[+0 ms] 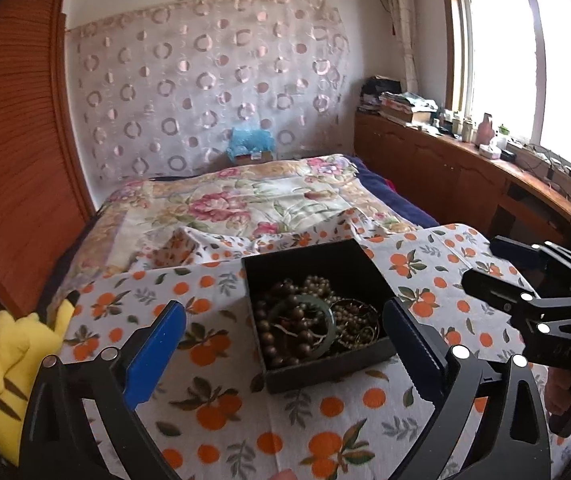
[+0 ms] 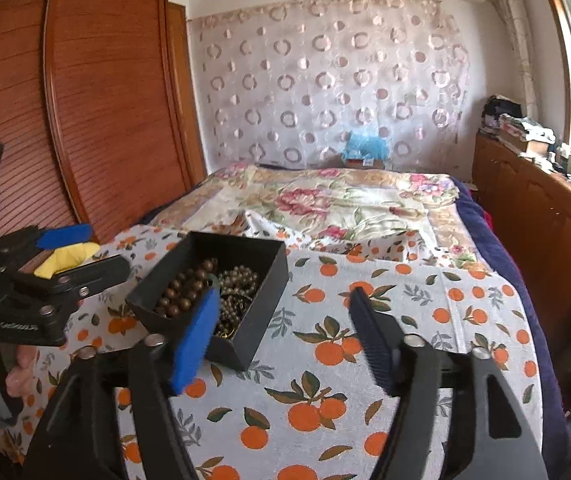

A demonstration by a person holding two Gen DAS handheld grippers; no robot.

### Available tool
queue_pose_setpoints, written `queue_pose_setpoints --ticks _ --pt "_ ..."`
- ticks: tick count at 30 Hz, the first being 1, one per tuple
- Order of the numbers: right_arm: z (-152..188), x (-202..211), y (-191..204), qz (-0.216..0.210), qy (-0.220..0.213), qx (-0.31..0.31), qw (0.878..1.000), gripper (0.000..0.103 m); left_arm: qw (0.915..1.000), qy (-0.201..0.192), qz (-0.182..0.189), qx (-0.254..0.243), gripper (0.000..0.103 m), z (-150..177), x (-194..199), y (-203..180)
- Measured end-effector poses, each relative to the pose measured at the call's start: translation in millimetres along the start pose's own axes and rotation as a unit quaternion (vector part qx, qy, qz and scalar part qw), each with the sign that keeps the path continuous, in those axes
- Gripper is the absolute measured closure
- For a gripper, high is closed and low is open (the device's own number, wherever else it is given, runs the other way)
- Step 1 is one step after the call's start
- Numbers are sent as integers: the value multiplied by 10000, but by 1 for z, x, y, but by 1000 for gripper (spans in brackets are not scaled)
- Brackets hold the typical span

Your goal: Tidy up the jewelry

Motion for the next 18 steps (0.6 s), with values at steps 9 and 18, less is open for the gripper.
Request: queue_pose_setpoints --ticks 9,18 --pt "-3 36 7 279 -394 -144 9987 3 9995 -122 -113 258 8 16 39 18" --pt "12 59 14 419 -559 -223 9973 3 9985 -250 -301 384 8 32 63 30"
Point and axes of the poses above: each gripper's, at about its wrist camera, not at the fingertips, and x roughly against the way its jaws point, y to its left, z to its underside, the point moved 9 cm from there along -x, roughly the way its jaws point, and after that the axes turned 3 degrees about -z, right-handed, at the moved point
